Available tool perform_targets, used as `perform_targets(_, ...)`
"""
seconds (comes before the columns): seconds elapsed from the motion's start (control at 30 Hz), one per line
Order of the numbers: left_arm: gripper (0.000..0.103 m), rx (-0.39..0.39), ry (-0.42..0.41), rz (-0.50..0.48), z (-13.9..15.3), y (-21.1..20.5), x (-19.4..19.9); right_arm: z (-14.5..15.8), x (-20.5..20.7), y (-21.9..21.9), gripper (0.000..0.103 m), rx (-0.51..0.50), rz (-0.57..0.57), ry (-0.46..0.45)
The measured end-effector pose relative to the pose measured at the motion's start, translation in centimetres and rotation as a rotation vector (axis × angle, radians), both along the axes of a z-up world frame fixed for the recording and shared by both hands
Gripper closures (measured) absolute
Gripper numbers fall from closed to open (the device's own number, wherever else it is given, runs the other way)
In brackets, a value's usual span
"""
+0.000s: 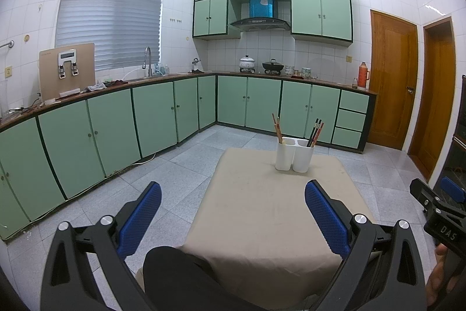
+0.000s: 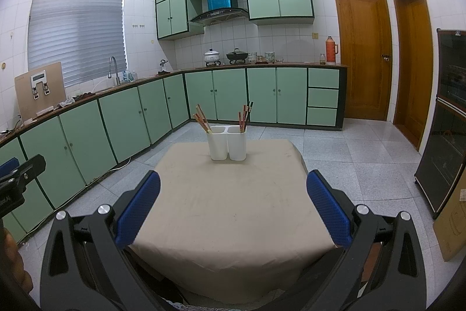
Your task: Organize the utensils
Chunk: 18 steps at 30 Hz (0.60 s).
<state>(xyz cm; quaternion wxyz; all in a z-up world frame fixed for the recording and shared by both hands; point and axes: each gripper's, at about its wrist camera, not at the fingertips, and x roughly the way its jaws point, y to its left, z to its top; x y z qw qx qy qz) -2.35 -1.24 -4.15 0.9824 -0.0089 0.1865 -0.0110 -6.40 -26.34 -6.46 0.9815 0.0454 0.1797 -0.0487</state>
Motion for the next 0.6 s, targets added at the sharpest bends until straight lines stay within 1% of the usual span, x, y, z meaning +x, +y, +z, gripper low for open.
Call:
perform_targets(0.2,0.006,0.001,0.000,0.000,-0.1,-0.1,0.0,0.0,0.0,0.0,0.005,0.000,0.001,0.000)
perform_targets(0.6,0.006,-0.004,-0.006,-0.002,0.8,-1.3,0.4,0.0,0.0,-0.1,0.005,0.002,0.000,0.000)
